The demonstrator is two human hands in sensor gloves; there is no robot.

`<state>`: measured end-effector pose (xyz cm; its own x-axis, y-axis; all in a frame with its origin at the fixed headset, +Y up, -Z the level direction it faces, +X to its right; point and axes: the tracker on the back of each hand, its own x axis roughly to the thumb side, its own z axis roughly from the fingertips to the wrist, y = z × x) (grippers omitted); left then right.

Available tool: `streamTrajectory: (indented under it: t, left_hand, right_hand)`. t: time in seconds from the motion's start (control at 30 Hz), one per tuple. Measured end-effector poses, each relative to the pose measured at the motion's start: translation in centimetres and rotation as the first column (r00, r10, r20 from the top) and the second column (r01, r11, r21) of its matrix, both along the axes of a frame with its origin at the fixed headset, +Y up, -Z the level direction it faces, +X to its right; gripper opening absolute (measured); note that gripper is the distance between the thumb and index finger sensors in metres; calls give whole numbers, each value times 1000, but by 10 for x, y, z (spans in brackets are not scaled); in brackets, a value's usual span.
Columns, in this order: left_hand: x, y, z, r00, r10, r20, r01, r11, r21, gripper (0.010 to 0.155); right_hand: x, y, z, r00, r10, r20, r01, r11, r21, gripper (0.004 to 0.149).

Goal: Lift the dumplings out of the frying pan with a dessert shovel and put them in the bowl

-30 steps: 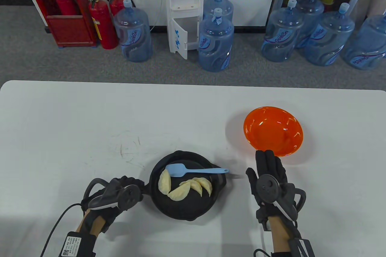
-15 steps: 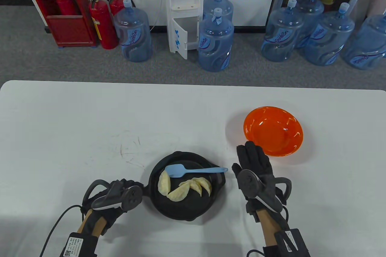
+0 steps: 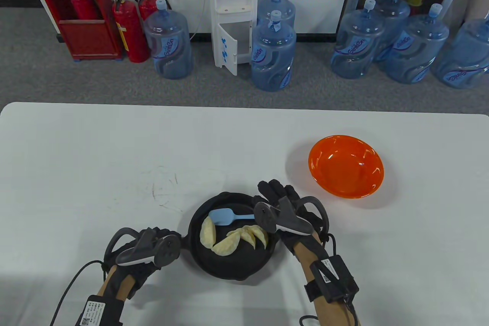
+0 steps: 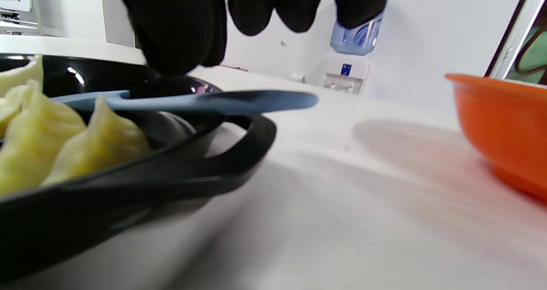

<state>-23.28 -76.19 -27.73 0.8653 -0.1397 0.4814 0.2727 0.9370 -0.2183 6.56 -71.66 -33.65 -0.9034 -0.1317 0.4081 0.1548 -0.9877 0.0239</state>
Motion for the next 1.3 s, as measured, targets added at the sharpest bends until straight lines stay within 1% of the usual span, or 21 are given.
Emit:
streamTrajectory:
  t: [0.1,0.2,0.27,0.47,0.57,0.63,0.67,0.73,0.83,0.9,0.97,1.0,1.1,1.2,1.3]
  left_hand:
    - [0,0,0,1000,3,0,-3,1000,-4,52]
    - [0,0,0,1000,5,0,-5,1000,-6,52]
    - [0,0,0,1000,3,1,-3,1000,-5,52]
    - [0,0,-1,1000,1,-1,-1,1000,-7,52]
    - [-1,0,-2,1000,12,-10,-12,1000,-25,52]
    - [-2,0,-2,999,25,-21,-26,999,-43,52]
    - [-2,0,-2,999,26,-22,-27,999,-43,52]
    - [-2,0,-2,1000,22,-18,-22,999,-38,52]
    - [-1,0,-2,1000,15,-15,-16,999,-33,52]
    - [-1,1,-2,1000,14,-16,-15,999,-33,52]
    - [-1,1,-2,1000,12,-16,-13,999,-34,52]
    - [-1,1,-2,1000,12,-17,-13,999,-33,52]
    - [-1,1,-2,1000,12,-23,-13,999,-35,52]
    - [-1,1,-2,1000,15,-22,-16,999,-37,52]
    - [-1,1,-2,1000,16,-21,-16,999,-38,52]
  right_hand:
    - [-5,-3,-4,1000,31,-2,-31,999,-24,45]
    - [-8,-8,-8,998,55,6,-54,996,-73,43]
    - [-10,-10,-10,997,71,4,-70,993,-90,44]
    - [-12,-10,-11,999,49,15,-46,989,-139,45]
    - [-11,-9,-10,999,40,6,-39,997,-61,46]
    - [-9,-6,-10,1000,18,15,-17,996,-88,46]
    - [-7,-4,-9,1000,16,20,-14,997,-82,47]
    - [-3,2,-8,999,24,36,-23,999,-34,47]
    - [7,14,-2,999,7,54,-8,1000,10,47]
    - [13,24,5,999,-13,50,11,999,43,47]
    - [18,38,18,999,-40,30,37,994,103,47]
    - [19,41,21,999,-41,25,37,992,117,47]
    - [21,52,40,1000,-23,-5,23,979,201,47]
    - [21,55,54,999,-38,-25,43,965,260,47]
    - [22,52,64,994,-95,-46,103,959,265,46]
